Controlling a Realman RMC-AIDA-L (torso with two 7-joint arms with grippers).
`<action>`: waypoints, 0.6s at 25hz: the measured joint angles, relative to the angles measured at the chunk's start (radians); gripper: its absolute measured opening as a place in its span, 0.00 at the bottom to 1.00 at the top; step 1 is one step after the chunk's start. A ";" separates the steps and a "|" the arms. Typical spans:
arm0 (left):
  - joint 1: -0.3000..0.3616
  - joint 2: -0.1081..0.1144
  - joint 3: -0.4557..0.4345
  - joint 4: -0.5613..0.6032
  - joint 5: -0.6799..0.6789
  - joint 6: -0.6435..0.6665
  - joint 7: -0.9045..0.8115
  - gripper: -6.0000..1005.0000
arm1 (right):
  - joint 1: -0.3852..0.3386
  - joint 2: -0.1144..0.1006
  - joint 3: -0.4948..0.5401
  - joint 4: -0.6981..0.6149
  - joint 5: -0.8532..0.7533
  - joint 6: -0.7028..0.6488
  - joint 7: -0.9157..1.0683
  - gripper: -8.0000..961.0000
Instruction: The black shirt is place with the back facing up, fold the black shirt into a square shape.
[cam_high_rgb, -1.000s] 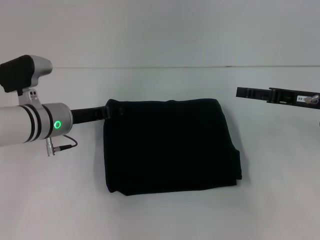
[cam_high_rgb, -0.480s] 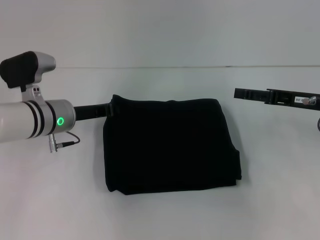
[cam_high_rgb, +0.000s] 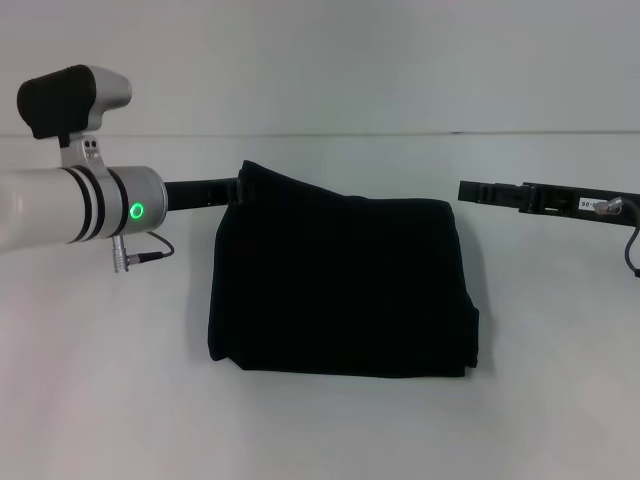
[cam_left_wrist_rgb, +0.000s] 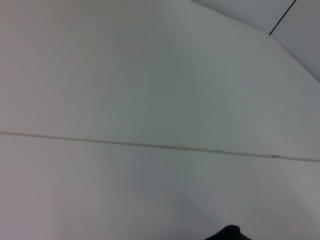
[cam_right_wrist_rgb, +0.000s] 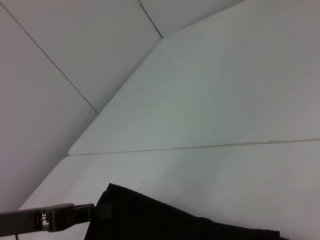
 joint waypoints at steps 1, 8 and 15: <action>-0.003 0.001 0.001 0.000 0.001 -0.005 0.000 0.04 | 0.000 0.000 -0.001 0.000 0.000 0.000 -0.001 0.89; -0.004 -0.003 0.012 0.004 -0.002 -0.033 0.001 0.05 | -0.005 0.003 -0.005 0.002 -0.001 0.002 -0.009 0.89; 0.028 0.004 0.004 0.024 -0.004 -0.056 -0.007 0.14 | -0.009 0.004 0.003 0.000 0.002 0.002 -0.026 0.89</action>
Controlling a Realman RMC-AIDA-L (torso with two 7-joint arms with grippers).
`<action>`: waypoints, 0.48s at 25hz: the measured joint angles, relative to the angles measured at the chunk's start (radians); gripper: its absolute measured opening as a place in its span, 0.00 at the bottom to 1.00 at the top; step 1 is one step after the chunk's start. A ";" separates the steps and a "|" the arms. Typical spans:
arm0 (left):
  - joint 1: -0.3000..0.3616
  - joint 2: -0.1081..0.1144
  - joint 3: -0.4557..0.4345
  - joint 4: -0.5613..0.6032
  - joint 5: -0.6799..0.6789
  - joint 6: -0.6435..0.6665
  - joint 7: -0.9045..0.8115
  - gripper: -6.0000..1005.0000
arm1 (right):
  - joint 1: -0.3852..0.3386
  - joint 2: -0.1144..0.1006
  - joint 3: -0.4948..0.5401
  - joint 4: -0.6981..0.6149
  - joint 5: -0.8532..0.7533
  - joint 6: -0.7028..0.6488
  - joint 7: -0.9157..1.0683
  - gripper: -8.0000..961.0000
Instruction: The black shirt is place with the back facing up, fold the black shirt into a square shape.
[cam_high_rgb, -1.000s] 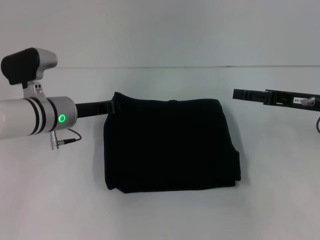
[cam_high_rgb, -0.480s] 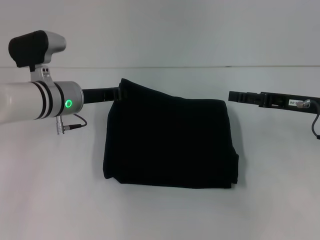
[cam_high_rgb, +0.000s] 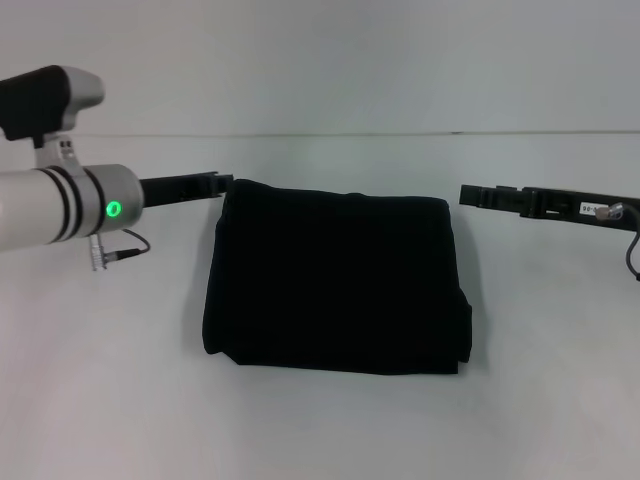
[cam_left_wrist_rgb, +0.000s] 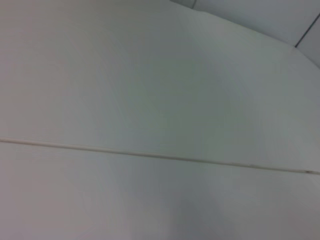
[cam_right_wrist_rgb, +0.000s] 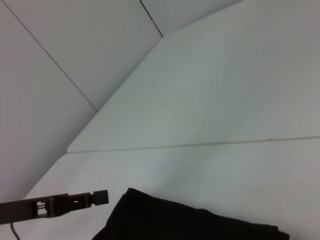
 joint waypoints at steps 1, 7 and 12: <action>0.012 0.002 -0.001 0.019 0.000 0.013 -0.006 0.18 | 0.000 0.000 0.001 -0.002 0.003 0.000 -0.006 0.89; 0.121 -0.009 -0.076 0.234 -0.008 0.304 0.008 0.37 | -0.005 -0.005 0.002 -0.010 0.057 -0.039 -0.120 0.89; 0.153 -0.019 -0.118 0.292 -0.072 0.626 0.253 0.50 | -0.011 -0.007 -0.001 -0.013 0.085 -0.140 -0.315 0.89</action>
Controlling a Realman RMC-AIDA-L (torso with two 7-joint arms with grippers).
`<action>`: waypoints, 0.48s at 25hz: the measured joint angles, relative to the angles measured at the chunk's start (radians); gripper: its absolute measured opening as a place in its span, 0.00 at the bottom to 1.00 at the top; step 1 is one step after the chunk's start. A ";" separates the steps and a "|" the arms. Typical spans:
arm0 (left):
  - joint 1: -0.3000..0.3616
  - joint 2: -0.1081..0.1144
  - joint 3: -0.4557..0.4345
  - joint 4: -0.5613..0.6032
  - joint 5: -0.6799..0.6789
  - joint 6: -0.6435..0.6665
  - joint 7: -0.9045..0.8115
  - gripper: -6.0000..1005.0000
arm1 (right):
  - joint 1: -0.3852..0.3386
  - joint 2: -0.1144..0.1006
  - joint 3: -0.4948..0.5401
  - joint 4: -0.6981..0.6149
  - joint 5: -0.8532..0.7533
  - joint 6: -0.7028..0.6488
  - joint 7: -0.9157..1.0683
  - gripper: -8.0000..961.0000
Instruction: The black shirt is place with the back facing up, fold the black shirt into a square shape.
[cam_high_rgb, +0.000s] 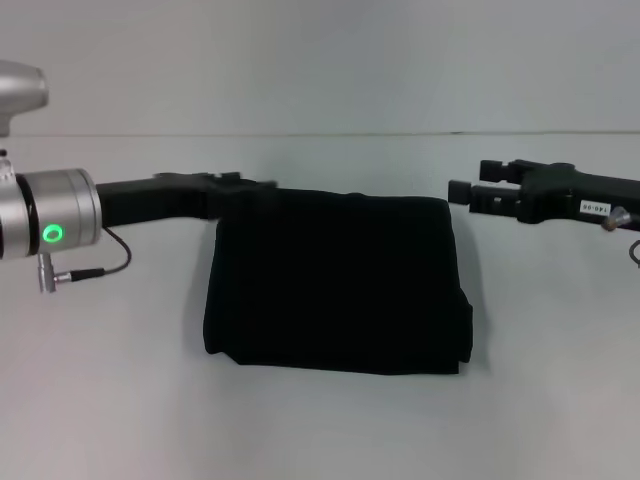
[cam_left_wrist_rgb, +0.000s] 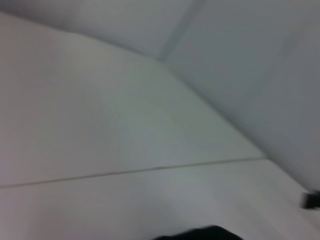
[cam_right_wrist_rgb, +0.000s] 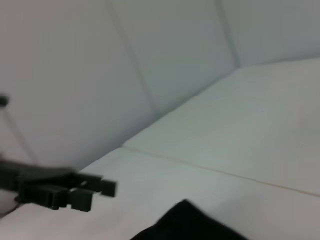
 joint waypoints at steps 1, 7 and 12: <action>0.001 -0.001 0.000 -0.004 -0.008 0.036 0.065 0.53 | 0.000 0.000 -0.005 0.000 -0.003 -0.021 -0.029 0.89; 0.001 -0.013 0.033 -0.036 -0.002 0.060 0.300 0.78 | 0.010 0.003 -0.062 -0.035 -0.041 -0.097 -0.068 0.89; -0.020 -0.011 0.109 -0.020 0.080 0.056 0.319 0.86 | 0.038 0.007 -0.132 -0.101 -0.094 -0.087 0.023 0.89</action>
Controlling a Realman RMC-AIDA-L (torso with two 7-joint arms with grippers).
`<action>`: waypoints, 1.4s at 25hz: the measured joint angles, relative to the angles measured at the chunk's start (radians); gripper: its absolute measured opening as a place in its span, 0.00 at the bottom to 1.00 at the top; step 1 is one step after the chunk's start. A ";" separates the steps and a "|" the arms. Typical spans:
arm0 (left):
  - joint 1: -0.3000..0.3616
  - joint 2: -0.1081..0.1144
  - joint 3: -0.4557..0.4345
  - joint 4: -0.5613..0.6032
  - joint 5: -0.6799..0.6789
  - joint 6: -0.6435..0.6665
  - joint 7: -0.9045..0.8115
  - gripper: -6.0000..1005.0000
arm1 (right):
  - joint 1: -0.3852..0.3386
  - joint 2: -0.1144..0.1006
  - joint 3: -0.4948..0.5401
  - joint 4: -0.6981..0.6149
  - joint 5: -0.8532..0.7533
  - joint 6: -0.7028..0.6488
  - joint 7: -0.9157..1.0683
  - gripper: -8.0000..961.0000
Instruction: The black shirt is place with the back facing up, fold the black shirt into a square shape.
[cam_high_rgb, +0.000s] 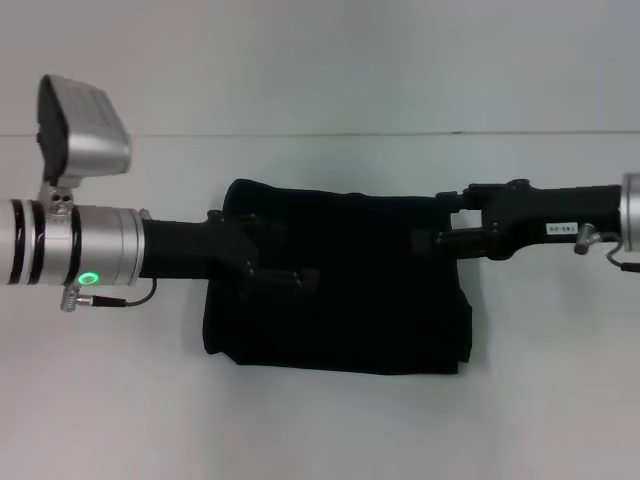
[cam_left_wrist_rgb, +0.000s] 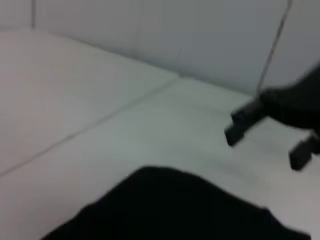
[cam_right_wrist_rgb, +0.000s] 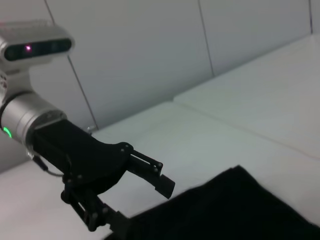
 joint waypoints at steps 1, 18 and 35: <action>-0.007 0.001 0.011 0.007 0.025 0.000 -0.004 0.86 | 0.012 0.000 -0.007 -0.009 -0.021 0.004 0.022 0.89; -0.024 0.007 0.027 0.036 0.091 -0.032 -0.039 0.86 | 0.082 0.004 -0.057 -0.007 -0.181 0.050 0.148 0.89; -0.003 0.010 0.022 0.050 0.105 -0.045 -0.039 0.86 | 0.075 0.026 -0.075 -0.003 -0.182 0.093 0.147 0.89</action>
